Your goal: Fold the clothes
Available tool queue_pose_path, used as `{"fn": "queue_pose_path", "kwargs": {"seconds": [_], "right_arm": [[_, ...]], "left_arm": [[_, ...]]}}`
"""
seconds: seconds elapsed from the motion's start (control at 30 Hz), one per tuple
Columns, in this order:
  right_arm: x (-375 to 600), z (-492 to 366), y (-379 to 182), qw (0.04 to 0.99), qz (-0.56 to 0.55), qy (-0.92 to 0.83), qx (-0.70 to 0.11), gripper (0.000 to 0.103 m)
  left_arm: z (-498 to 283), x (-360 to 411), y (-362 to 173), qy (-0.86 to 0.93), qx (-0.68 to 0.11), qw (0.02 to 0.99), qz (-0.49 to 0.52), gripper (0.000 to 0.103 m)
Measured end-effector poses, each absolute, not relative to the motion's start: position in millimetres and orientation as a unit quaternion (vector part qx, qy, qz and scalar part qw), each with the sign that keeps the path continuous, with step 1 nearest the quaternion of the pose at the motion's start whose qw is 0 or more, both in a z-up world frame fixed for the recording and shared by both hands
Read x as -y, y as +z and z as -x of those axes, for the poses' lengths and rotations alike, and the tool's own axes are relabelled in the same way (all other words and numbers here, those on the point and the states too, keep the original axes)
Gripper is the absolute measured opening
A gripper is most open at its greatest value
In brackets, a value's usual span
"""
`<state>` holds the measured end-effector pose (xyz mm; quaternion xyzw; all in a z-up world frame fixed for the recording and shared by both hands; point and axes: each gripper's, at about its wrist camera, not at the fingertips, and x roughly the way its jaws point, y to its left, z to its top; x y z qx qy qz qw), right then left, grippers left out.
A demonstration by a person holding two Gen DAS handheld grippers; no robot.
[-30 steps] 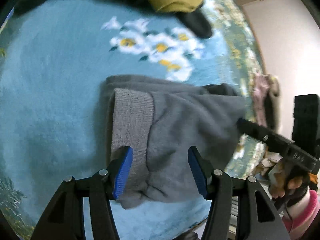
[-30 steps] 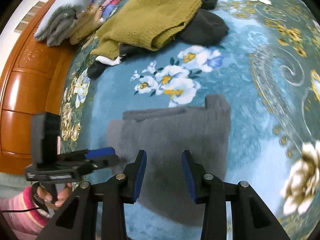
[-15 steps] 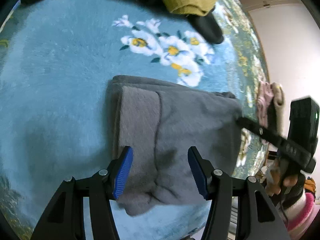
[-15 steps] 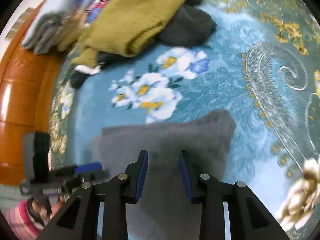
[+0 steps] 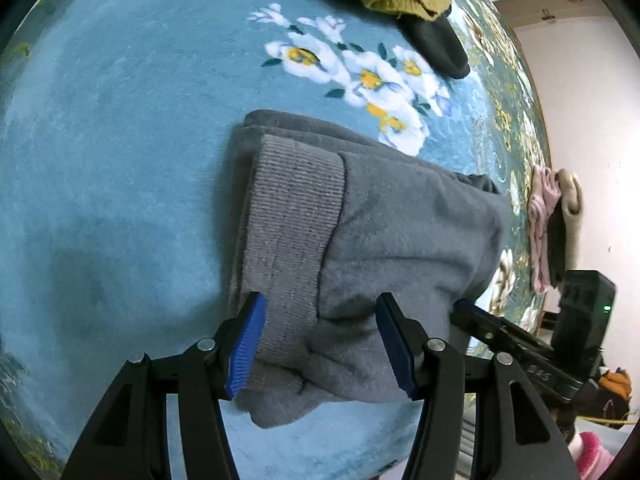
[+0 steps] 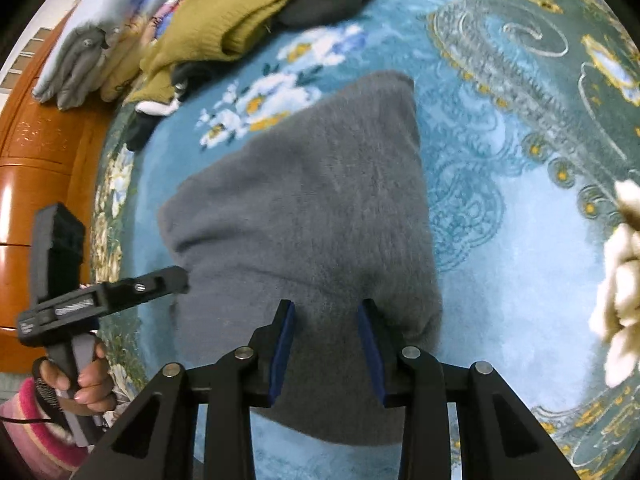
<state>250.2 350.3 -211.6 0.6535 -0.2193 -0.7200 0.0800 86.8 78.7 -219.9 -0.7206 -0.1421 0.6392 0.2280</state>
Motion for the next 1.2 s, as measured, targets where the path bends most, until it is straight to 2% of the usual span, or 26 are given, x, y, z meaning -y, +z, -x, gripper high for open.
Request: {"fn": "queue_pose_path", "kwargs": {"seconds": [0.07, 0.1, 0.17, 0.3, 0.43, 0.57, 0.7, 1.0, 1.03, 1.1, 1.13, 1.2], "right_arm": [[-350, -249, -204, 0.083, -0.653, -0.72, 0.219, 0.037], [-351, -251, -197, 0.09, -0.649, -0.723, 0.221, 0.038], [-356, -255, -185, 0.098, -0.639, -0.729, 0.227, 0.046], [-376, -263, -179, 0.086, -0.625, -0.732, 0.256, 0.06], [-396, -262, -198, 0.073, -0.62, -0.713, 0.319, 0.066], [-399, -250, -216, 0.074, -0.615, -0.703, 0.348, 0.071], [-403, -239, -230, 0.082, -0.617, -0.698, 0.354, 0.073], [-398, -226, -249, 0.086, -0.625, -0.683, 0.367, 0.072], [-397, -226, -249, 0.083, -0.626, -0.683, 0.369, 0.072], [-396, -226, -249, 0.078, -0.626, -0.682, 0.371, 0.07], [-396, -226, -249, 0.074, -0.626, -0.681, 0.373, 0.068], [-396, -226, -248, 0.068, -0.628, -0.679, 0.374, 0.062]], "left_arm": [[-89, -71, -212, 0.643, 0.151, 0.225, 0.716, 0.062], [-90, -65, -210, 0.645, 0.156, 0.219, 0.715, 0.072], [-94, -52, -210, 0.644, 0.171, 0.205, 0.717, 0.081], [-99, -36, -228, 0.621, 0.188, 0.177, 0.74, 0.081], [-95, -37, -243, 0.607, 0.204, 0.186, 0.745, 0.081], [-84, -42, -258, 0.598, 0.223, 0.199, 0.743, 0.081], [-79, -46, -266, 0.59, 0.237, 0.225, 0.738, 0.094], [-82, -48, -266, 0.593, 0.268, 0.254, 0.716, 0.091], [-82, -50, -266, 0.594, 0.269, 0.252, 0.716, 0.089], [-79, -50, -267, 0.594, 0.273, 0.241, 0.717, 0.072], [-77, -51, -268, 0.595, 0.276, 0.236, 0.717, 0.07], [-78, -50, -268, 0.592, 0.282, 0.232, 0.718, 0.059]]}}
